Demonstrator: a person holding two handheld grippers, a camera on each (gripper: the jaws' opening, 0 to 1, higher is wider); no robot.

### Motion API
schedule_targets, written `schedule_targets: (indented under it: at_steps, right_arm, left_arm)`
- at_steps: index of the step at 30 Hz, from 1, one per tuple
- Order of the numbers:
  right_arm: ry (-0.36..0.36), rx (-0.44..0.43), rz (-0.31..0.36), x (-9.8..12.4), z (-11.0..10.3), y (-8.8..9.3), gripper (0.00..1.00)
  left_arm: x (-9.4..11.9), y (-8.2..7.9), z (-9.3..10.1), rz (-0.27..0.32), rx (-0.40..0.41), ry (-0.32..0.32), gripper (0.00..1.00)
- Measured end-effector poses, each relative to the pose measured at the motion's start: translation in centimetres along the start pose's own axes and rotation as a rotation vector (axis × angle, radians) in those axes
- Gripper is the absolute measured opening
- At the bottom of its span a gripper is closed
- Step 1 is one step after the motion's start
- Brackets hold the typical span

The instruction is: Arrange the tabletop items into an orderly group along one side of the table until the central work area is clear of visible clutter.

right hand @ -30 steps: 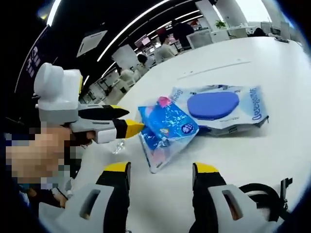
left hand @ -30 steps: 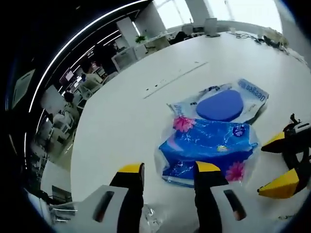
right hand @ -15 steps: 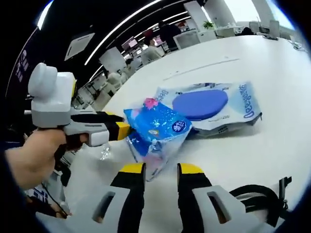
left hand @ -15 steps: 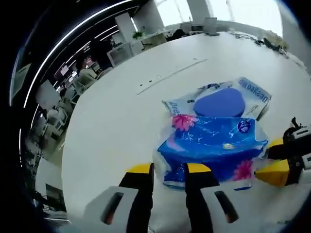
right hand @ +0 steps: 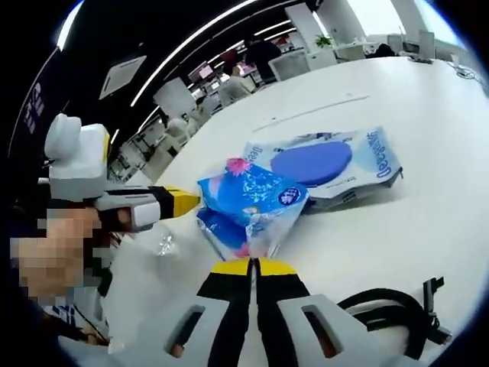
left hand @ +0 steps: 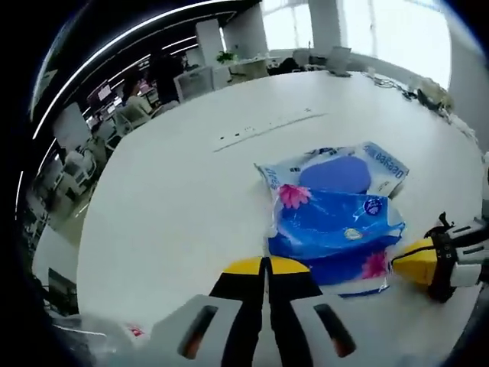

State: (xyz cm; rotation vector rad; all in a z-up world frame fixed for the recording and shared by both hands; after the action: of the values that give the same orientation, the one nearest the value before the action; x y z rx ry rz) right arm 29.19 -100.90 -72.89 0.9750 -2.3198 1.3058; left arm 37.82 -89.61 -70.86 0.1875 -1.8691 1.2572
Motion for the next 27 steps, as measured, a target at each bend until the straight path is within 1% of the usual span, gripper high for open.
schedule_targets:
  at_steps: [4,6,9,10,11,13,15,18,21,24,27]
  right_arm:
    - [-0.018,-0.035,0.04,1.5,0.2,-1.6,0.0]
    - [-0.029,-0.033,0.045,2.2,0.2,-2.0,0.0]
    - [-0.035,-0.007,0.054,3.8,0.2,-2.5,0.0]
    - [-0.033,0.007,0.06,4.6,0.3,-2.7,0.0]
    - [-0.032,0.009,0.065,5.1,0.3,-2.8,0.0]
    - [-0.026,0.006,0.08,6.4,0.6,-3.1,0.0]
    - [-0.022,0.001,0.096,7.5,0.6,-3.5,0.0]
    - [-0.021,0.0,0.099,8.7,0.5,-3.7,0.0]
    - [-0.006,0.019,0.109,10.0,0.6,-3.8,0.0]
    - [0.012,-0.003,0.132,11.3,1.0,-4.1,0.0]
    - [0.03,-0.002,0.15,12.4,1.2,-4.5,0.0]
  left_arm:
    - [1.5,-0.7,0.4,0.031,0.038,0.034,0.01]
    - [2.4,-0.9,0.9,0.042,0.044,0.056,0.01]
    - [3.7,-1.7,2.2,0.088,0.058,0.109,0.01]
    - [4.0,-1.8,2.4,0.092,0.055,0.117,0.01]
    - [4.3,-1.8,3.1,0.091,0.055,0.147,0.01]
    - [4.8,-1.9,3.6,0.102,0.053,0.153,0.01]
    - [5.4,-1.9,4.5,0.103,0.054,0.173,0.01]
    - [6.3,-2.1,5.4,0.115,0.056,0.186,0.01]
    - [7.2,-2.5,6.4,0.131,0.069,0.215,0.01]
    - [8.0,-2.9,7.2,0.144,0.069,0.241,0.01]
    - [8.8,-2.9,8.1,0.151,0.081,0.269,0.01]
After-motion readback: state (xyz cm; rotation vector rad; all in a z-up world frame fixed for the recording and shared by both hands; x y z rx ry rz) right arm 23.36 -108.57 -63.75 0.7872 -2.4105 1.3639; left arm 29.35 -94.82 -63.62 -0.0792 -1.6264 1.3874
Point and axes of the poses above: the point that each gripper's makers call its tool centre point, and the gripper's own axes: x roughly backward along the fingers, z roughly to its right, y roughly out of its underside, the point moved 2 cm from there along x, roughly backward along the fingers, and after that the axes turned 4 degrees about -x, right-handed, at the moved point
